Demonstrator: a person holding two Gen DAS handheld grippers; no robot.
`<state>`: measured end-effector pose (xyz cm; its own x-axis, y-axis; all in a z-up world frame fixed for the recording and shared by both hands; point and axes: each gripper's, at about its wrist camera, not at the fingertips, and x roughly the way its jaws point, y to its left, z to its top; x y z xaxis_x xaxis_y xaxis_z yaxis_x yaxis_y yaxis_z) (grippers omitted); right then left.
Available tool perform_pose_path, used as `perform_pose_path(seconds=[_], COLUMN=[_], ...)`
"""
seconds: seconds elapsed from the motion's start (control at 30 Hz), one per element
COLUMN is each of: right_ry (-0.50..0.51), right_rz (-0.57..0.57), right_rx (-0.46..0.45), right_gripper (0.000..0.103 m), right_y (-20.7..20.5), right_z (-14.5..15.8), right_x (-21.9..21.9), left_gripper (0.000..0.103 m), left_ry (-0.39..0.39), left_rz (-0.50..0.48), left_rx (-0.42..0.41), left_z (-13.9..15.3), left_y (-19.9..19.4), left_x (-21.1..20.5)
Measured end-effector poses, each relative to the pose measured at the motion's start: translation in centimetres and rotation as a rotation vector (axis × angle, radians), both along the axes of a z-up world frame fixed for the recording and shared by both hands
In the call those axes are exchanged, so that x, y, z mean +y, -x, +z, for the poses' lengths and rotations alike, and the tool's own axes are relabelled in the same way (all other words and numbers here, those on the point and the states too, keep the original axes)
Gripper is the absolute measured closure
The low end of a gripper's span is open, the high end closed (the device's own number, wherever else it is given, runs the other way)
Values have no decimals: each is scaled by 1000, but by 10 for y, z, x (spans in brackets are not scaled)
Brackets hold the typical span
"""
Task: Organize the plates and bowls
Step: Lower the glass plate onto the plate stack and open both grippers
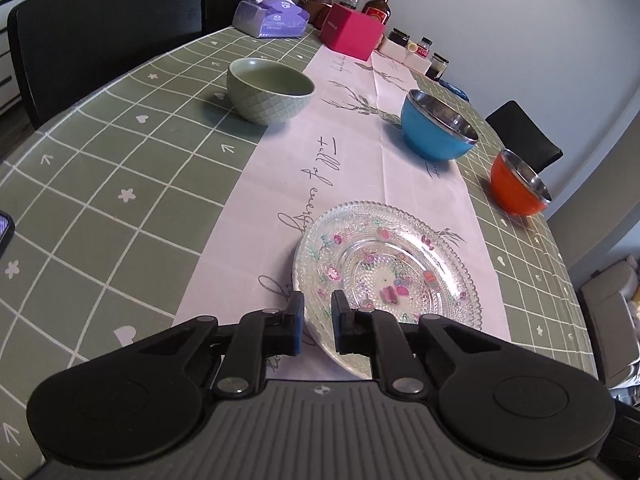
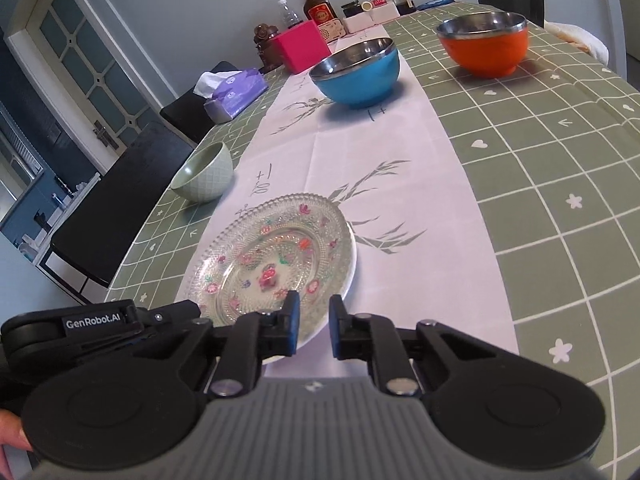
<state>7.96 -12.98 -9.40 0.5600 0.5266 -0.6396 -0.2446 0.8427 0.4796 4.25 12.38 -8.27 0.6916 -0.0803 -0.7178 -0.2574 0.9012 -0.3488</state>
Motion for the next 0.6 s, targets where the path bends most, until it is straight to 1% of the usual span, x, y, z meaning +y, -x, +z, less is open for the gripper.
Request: perform_pose_path(seconds=[0.23, 0.27, 0.33, 0.4, 0.43, 0.6], right_ry=[-4, -9, -1, 13, 20, 68], right_rz=[7, 8, 1, -9, -16, -57], right_rx=[4, 6, -8, -28, -35, -54], right_gripper=[89, 86, 83, 75, 70, 69], right_y=[-1, -2, -2, -2, -4, -19], right_z=[-1, 0, 3, 6, 9, 19], right_x=[-1, -2, -5, -9, -12, -32], left_gripper=[88, 87, 87, 85, 83, 81], left_ry=[2, 5, -24, -68, -78, -120], left_rz=[-9, -4, 11, 17, 11, -64], left_rx=[8, 5, -12, -33, -42, -78], left_z=[2, 3, 8, 15, 18, 37], left_y=[-1, -1, -1, -1, -2, -19], left_x=[3, 5, 6, 6, 7, -3])
